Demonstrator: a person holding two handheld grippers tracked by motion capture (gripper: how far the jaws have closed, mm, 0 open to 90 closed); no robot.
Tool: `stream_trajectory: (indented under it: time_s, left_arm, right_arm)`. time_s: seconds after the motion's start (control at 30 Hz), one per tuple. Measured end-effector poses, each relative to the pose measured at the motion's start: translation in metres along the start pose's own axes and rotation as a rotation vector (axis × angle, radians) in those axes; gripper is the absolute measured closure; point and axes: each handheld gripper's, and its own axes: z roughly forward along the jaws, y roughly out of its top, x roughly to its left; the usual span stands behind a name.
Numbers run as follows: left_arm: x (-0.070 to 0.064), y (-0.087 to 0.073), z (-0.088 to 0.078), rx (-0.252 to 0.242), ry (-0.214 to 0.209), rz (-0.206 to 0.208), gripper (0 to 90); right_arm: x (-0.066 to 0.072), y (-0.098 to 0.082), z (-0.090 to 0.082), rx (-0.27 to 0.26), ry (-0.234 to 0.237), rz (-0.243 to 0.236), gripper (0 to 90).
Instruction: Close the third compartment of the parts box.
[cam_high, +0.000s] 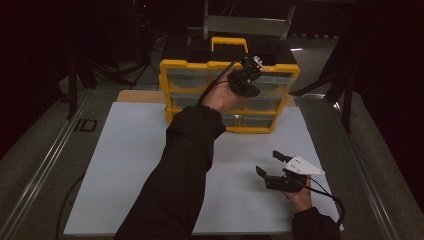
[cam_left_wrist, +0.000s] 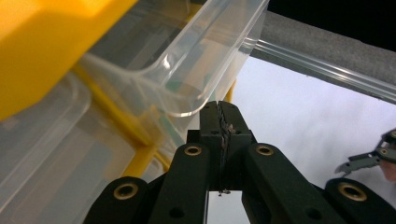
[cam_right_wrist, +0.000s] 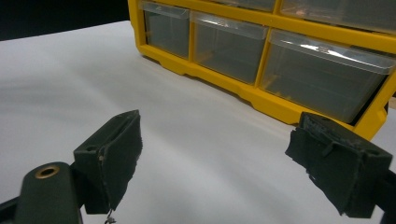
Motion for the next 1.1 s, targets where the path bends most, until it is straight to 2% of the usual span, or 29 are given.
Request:
stream_trajectory:
  time_s: [0.27, 0.63, 0.87, 1.1]
  left_arm:
    - [0.005, 0.0, -0.001, -0.011, 0.046, -0.036, 90.0]
    - [0.011, -0.001, 0.0, -0.021, 0.08, -0.072, 90.0]
    - [0.013, 0.0, 0.0, -0.032, 0.12, -0.121, 90.0]
    - [0.012, 0.0, -0.001, -0.027, 0.131, -0.12, 90.0]
  right_arm:
    - [-0.001, 0.0, -0.001, -0.002, -0.003, 0.0, 15.1]
    - [-0.001, 0.0, -0.002, -0.001, -0.003, 0.001, 15.1]
    - [-0.001, -0.001, -0.002, 0.0, -0.005, 0.001, 15.0]
    - [-0.001, -0.001, -0.003, 0.0, -0.006, 0.001, 15.0]
